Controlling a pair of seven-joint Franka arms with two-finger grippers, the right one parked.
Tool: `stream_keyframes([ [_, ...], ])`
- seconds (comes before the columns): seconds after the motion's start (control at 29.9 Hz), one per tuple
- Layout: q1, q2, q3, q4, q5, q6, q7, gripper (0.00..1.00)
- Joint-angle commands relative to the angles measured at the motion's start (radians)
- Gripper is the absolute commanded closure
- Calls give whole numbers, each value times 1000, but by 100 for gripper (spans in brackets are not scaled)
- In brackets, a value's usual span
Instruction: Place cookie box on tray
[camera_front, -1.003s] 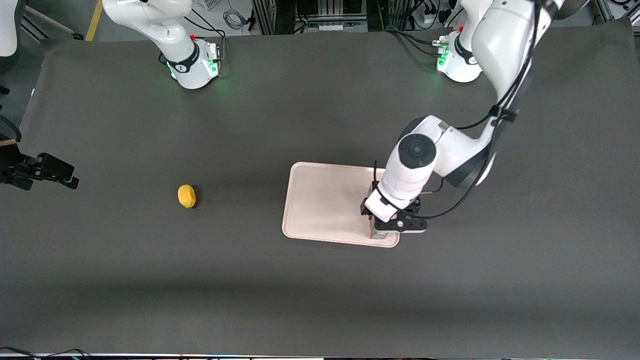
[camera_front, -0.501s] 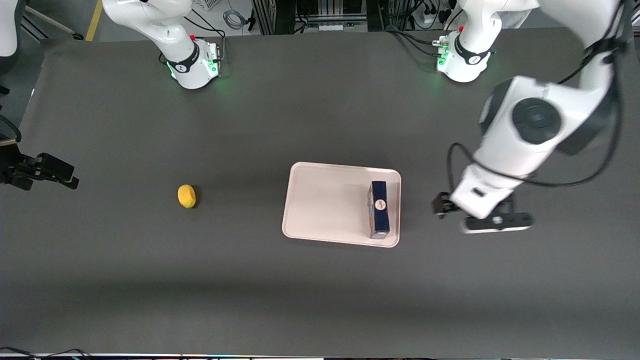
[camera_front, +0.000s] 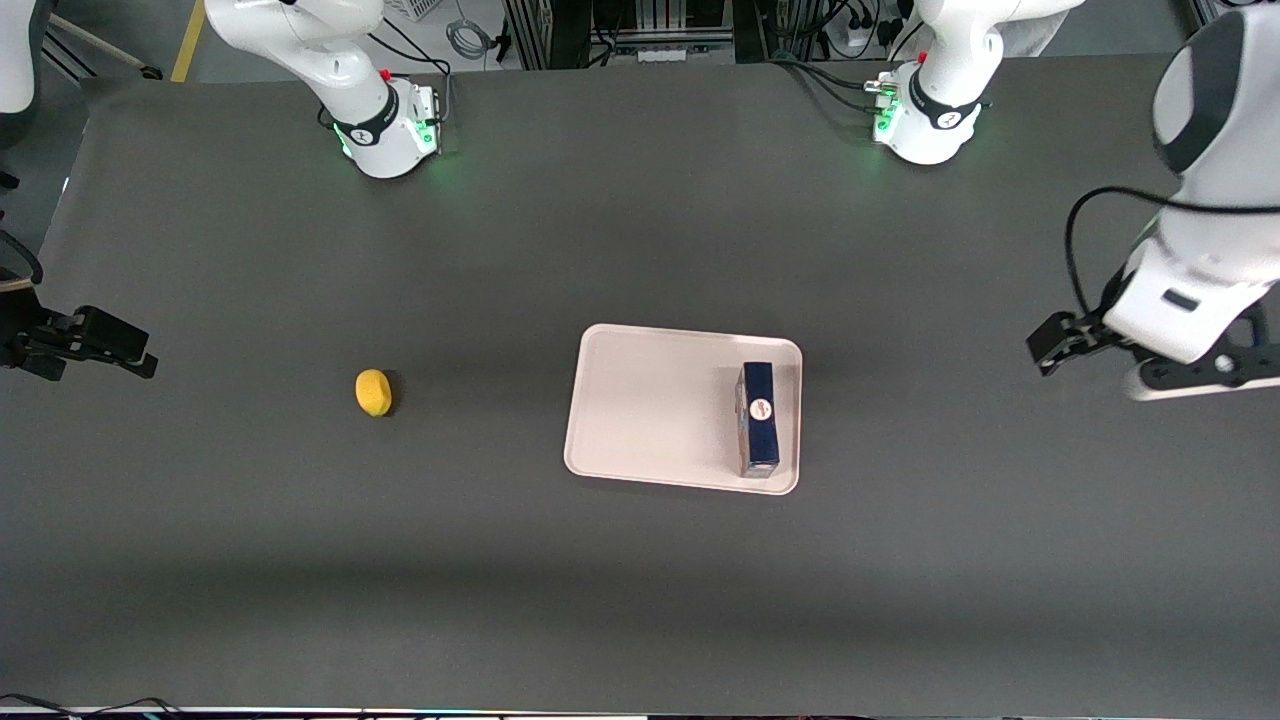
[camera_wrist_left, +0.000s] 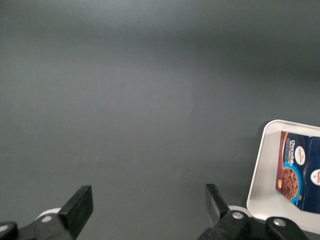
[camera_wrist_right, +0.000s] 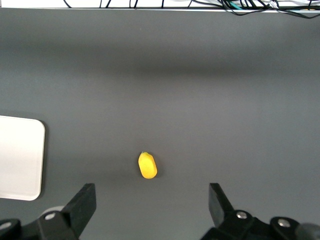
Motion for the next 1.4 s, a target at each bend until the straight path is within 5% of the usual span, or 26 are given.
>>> stream_keyframes([
  [0.0, 46, -106, -2, -80, -71, -20, 85, 0],
  [0.47, 57, -255, 6, -188, -157, -85, 136, 0],
  [1.37, 103, -260, -46, -186, -197, -86, 283, 0],
])
